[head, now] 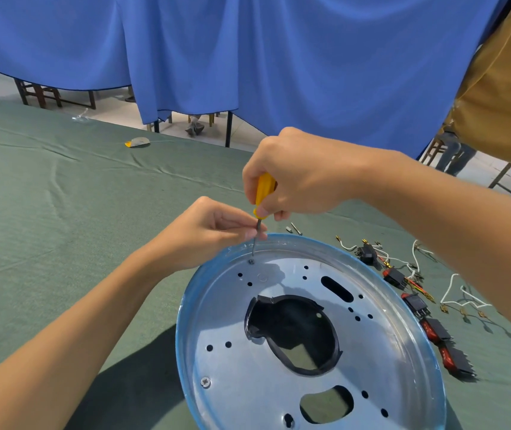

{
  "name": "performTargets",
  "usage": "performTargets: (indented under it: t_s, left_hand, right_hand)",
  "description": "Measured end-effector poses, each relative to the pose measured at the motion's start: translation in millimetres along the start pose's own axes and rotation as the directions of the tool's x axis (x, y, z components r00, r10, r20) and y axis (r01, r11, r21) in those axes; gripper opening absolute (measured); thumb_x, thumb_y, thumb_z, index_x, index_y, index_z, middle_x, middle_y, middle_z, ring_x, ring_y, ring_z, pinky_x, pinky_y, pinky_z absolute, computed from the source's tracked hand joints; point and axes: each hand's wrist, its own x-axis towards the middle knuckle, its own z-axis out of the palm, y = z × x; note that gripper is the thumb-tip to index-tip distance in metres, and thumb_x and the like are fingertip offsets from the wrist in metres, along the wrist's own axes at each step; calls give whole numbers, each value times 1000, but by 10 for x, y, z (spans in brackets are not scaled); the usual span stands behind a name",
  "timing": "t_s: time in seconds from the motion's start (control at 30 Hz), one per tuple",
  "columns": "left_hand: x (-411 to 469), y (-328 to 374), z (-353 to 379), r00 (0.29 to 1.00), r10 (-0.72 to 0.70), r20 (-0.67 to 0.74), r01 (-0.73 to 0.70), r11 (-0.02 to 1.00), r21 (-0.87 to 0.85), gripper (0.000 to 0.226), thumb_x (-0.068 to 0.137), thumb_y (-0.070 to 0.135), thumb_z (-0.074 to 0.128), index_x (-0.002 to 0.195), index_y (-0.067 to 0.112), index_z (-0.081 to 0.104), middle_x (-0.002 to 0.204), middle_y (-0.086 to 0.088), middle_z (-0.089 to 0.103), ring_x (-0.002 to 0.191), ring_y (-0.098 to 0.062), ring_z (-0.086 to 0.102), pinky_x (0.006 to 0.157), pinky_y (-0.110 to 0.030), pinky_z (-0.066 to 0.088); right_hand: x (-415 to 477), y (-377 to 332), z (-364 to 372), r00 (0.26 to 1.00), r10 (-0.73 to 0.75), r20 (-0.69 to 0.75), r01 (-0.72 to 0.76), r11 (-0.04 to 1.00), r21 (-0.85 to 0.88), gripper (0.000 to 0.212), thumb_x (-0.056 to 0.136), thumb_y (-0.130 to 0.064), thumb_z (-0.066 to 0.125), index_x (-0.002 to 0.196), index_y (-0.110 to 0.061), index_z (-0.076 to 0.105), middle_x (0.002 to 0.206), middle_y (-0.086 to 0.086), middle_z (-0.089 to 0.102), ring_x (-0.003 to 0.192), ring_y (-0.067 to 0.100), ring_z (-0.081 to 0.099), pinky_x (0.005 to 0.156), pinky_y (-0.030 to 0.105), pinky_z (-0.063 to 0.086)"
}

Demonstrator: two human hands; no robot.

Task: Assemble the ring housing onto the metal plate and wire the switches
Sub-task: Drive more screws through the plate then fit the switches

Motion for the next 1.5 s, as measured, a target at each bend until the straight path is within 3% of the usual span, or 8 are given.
performTargets:
  t_s: [0.13,0.27,0.4,0.73,0.93,1.07,1.23,1.5]
  left_hand:
    - [24,-40,-44,973,-201,-113,175,963,-207,15,96,14,60,95,11,75,92,-3,77,85,-18,74,69,-22,56]
    - [3,-110,-81,914,-405,25,405,914,2,37,96,41,57,83,12,77,78,0,76,66,-13,68,58,-22,51]
    - [-30,-91,-56,887,-440,145,446,895,-13,53,93,54,52,63,15,74,59,-3,65,50,-12,60,47,-18,45]
    - [-43,-85,-24,874,-421,241,467,865,-182,61,81,60,60,81,1,76,71,-12,71,58,-19,66,52,-22,51]
    - [-36,-78,-21,876,-420,236,460,875,-151,61,77,57,64,85,-3,74,71,-13,72,55,-20,65,51,-22,49]
    - [-29,-77,-20,878,-423,224,457,881,-126,63,78,55,64,89,-7,72,72,-14,71,54,-19,63,50,-23,49]
    - [-14,-34,-68,932,-299,205,337,922,-191,31,88,13,71,117,23,69,104,-12,75,82,-23,73,68,-30,58]
    - [23,-12,39,998,-69,3,68,994,86,10,77,25,82,75,16,78,64,-2,64,62,-9,46,60,-22,37]
  right_hand:
    - [-32,38,29,1000,7,4,-8,998,65,9,86,-16,70,79,-21,67,62,-5,71,58,-2,67,53,13,48]
    - [-84,75,-12,1000,4,1,-4,995,99,12,86,-19,71,76,-24,65,63,-4,72,59,-4,67,60,18,51]
    - [-104,62,-4,1000,-6,0,6,992,126,11,85,-19,72,77,-22,66,62,-5,71,60,-1,68,61,18,52]
    - [-81,47,44,1000,3,9,-4,992,124,8,85,-16,72,79,-18,68,63,-3,72,58,0,68,57,13,52]
    - [-53,-33,0,993,75,92,-78,996,30,20,88,-24,64,71,-16,69,51,-6,67,49,-4,62,47,3,37]
    - [31,-126,5,980,175,98,-171,984,-47,32,90,-23,55,61,-12,62,44,-4,63,45,6,60,44,13,42]
    - [109,-254,-7,953,287,100,-289,957,10,30,93,-12,47,64,-8,55,39,-3,59,30,8,52,41,13,40]
    - [151,-347,-8,949,286,133,-284,958,-36,26,98,-14,43,76,-6,53,44,1,63,32,12,56,46,16,47]
